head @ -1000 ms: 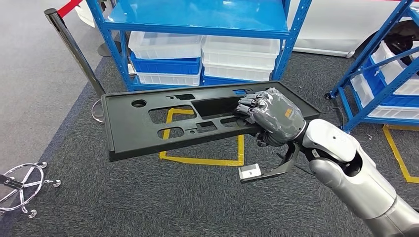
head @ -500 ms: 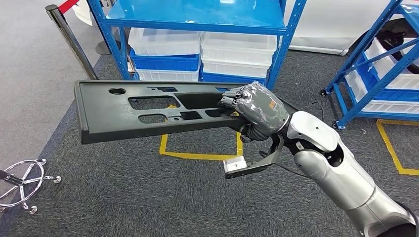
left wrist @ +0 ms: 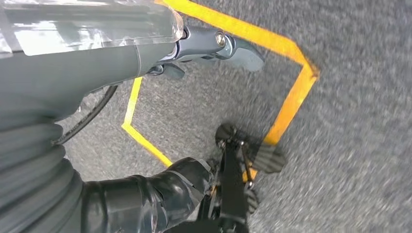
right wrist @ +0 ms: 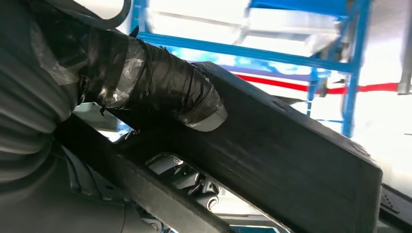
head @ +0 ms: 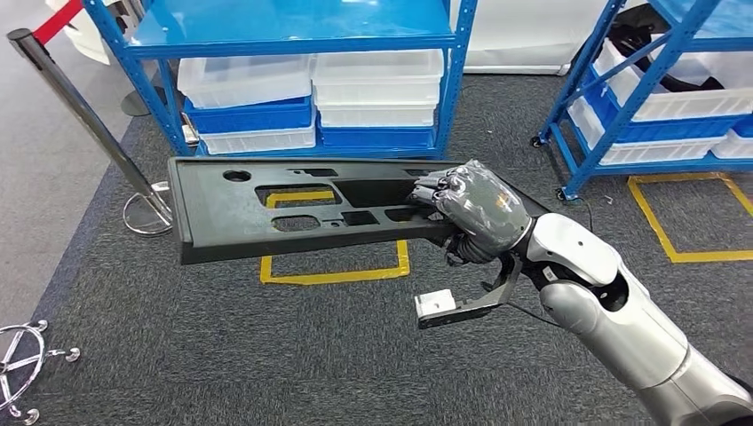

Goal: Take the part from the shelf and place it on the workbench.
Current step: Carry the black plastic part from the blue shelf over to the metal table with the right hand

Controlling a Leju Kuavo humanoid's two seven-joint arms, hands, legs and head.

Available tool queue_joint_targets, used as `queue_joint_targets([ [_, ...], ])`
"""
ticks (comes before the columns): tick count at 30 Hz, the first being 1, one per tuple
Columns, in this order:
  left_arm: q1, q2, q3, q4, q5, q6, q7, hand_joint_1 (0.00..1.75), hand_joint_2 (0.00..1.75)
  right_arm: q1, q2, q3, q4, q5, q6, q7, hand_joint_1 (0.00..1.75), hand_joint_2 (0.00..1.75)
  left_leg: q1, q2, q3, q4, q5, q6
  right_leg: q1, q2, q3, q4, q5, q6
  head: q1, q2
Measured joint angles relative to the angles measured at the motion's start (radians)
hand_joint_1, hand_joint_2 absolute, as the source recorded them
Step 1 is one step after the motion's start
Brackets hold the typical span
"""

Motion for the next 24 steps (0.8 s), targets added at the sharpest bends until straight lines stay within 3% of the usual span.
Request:
queue_joint_targets([
  [2,0.001,-0.002,0.000,0.000,0.000,0.000,0.000,0.00,1.75,0.001,-0.001,0.000,-0.002,0.000,0.000,0.000,1.75,1.75,0.005,-0.048,-0.034,0.082,-0.060,-0.010,-0.004,0.019,-0.006,-0.004,0.010,-0.013,0.000,0.000],
  [4,0.003,-0.003,0.001,0.000,0.000,0.000,0.000,0.00,1.75,0.002,-0.001,-0.001,-0.003,-0.001,0.001,-0.001,1.75,1.75,0.006,-0.072,-0.084,0.206,-0.121,-0.014,-0.003,0.042,-0.016,-0.003,0.017,-0.017,0.000,0.000],
  [5,0.004,-0.003,0.002,0.000,0.000,0.000,0.000,0.00,1.75,0.003,-0.001,-0.001,-0.003,-0.002,0.001,-0.001,1.75,1.75,0.006,-0.075,-0.098,0.244,-0.131,-0.014,-0.003,0.055,-0.020,-0.001,0.020,-0.017,0.000,0.000],
  [6,0.004,-0.003,0.002,0.000,0.000,0.000,0.001,0.00,1.75,0.003,-0.001,-0.001,-0.003,-0.003,0.002,-0.002,1.75,1.75,0.006,-0.077,-0.095,0.247,-0.121,-0.013,-0.003,0.069,-0.024,0.001,0.022,-0.016,0.000,0.000],
  [8,0.004,-0.003,0.003,0.000,0.000,0.000,0.001,0.00,1.75,0.001,-0.001,-0.001,-0.003,-0.004,0.003,-0.004,1.75,1.75,0.006,-0.096,-0.040,0.147,-0.058,-0.004,-0.003,0.095,-0.028,0.006,0.025,-0.013,0.000,0.000],
  [9,0.004,-0.003,0.004,0.000,0.000,0.000,0.001,0.00,1.75,-0.001,-0.001,-0.002,-0.003,-0.005,0.003,-0.006,1.75,1.75,0.006,-0.120,-0.007,0.082,-0.033,0.003,-0.002,0.107,-0.030,0.008,0.026,-0.010,0.000,0.000],
  [11,0.002,-0.003,0.006,0.000,0.000,0.001,-0.001,0.00,1.75,-0.004,-0.001,-0.003,-0.003,-0.006,0.004,-0.008,1.75,1.75,0.006,-0.158,0.034,-0.004,-0.013,0.012,-0.005,0.129,-0.039,0.011,0.032,0.001,0.000,0.000],
  [12,0.001,-0.003,0.006,0.000,-0.001,0.001,-0.001,0.00,1.75,-0.005,-0.001,-0.004,-0.004,-0.006,0.004,-0.008,1.75,1.75,0.005,-0.162,0.038,-0.014,-0.016,0.014,-0.007,0.140,-0.044,0.010,0.037,0.009,0.000,0.000],
  [14,-0.002,-0.004,0.007,0.000,-0.004,0.003,-0.002,0.00,1.75,-0.001,-0.002,-0.007,-0.006,-0.007,0.005,-0.009,1.75,1.75,0.006,-0.138,0.042,-0.030,-0.006,0.020,-0.011,0.155,-0.052,0.004,0.047,0.025,0.000,0.000],
  [16,-0.001,-0.005,0.008,0.000,-0.009,0.003,-0.002,0.00,1.75,-0.001,-0.005,-0.010,-0.009,-0.006,0.005,-0.009,1.75,1.75,0.011,-0.110,0.045,-0.050,0.009,0.031,-0.006,0.117,-0.069,0.031,0.024,0.034,0.002,0.000],
  [18,0.001,-0.006,0.009,0.000,-0.014,0.003,-0.002,0.00,1.75,-0.001,-0.007,-0.014,-0.011,-0.001,0.006,-0.009,1.75,1.75,0.012,-0.082,0.042,-0.057,0.015,0.039,-0.005,0.058,-0.116,0.136,-0.041,0.040,0.005,0.000],
  [20,0.002,-0.006,0.012,0.000,-0.020,0.003,-0.002,0.00,1.75,0.005,-0.009,-0.014,-0.011,0.008,0.008,-0.006,1.75,1.75,0.011,-0.054,0.037,-0.055,0.016,0.040,-0.010,0.037,-0.159,0.244,-0.086,0.047,0.005,0.000],
  [21,0.002,-0.006,0.013,0.000,-0.023,0.003,-0.002,0.00,1.75,0.009,-0.011,-0.014,-0.011,0.013,0.009,-0.005,1.75,1.75,0.011,-0.040,0.035,-0.053,0.015,0.040,-0.012,0.032,-0.158,0.255,-0.083,0.049,0.005,0.000],
  [22,0.002,-0.006,0.013,0.000,-0.026,0.003,-0.001,0.00,1.75,0.013,-0.014,-0.015,-0.012,0.021,0.009,-0.003,1.75,1.75,0.011,-0.027,0.034,-0.051,0.014,0.038,-0.014,0.026,-0.137,0.226,-0.064,0.051,0.005,0.000],
  [24,0.001,-0.006,0.014,0.000,-0.032,0.003,-0.001,0.00,1.75,0.019,-0.021,-0.018,-0.018,0.041,0.007,0.001,1.75,1.75,0.009,-0.004,0.033,-0.044,0.009,0.030,-0.012,-0.011,-0.057,0.094,-0.012,0.048,0.005,0.000],
])
